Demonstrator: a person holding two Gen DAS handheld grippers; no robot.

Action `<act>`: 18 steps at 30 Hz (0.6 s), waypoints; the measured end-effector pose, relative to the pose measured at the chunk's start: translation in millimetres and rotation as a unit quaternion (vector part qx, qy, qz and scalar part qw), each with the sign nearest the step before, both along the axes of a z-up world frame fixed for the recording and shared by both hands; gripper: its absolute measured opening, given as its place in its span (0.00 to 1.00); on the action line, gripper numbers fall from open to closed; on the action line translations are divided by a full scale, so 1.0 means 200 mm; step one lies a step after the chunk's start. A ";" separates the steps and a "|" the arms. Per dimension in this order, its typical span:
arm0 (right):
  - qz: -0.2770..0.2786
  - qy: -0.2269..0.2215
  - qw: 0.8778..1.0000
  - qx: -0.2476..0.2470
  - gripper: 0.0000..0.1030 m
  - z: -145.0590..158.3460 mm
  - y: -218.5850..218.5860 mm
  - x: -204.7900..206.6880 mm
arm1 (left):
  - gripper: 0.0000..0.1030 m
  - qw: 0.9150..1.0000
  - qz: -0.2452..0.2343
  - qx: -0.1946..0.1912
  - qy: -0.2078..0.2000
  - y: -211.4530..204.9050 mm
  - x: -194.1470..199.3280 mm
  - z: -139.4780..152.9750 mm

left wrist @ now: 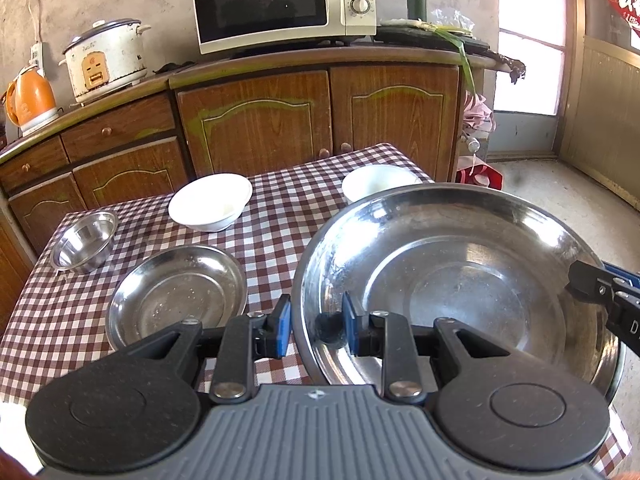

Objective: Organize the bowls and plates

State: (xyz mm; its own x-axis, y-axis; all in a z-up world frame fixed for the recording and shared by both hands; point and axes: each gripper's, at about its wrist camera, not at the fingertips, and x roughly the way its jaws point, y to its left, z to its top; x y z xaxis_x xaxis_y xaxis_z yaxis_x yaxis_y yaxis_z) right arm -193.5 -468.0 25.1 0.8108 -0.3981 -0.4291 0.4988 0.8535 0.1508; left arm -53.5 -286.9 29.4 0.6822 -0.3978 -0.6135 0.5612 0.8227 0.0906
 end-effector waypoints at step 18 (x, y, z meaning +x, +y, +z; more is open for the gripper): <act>0.017 0.006 1.000 -0.001 0.19 -0.01 0.10 0.02 | 0.27 1.000 0.015 0.001 0.005 0.09 0.01 0.00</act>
State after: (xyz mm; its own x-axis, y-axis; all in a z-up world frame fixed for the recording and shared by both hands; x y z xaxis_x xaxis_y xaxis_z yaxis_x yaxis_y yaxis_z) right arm -190.4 -447.0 23.8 0.8189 -0.3716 -0.4374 0.4716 0.8700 0.1438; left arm -52.0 -268.3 28.4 0.6874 -0.3764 -0.6212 0.5371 0.8392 0.0858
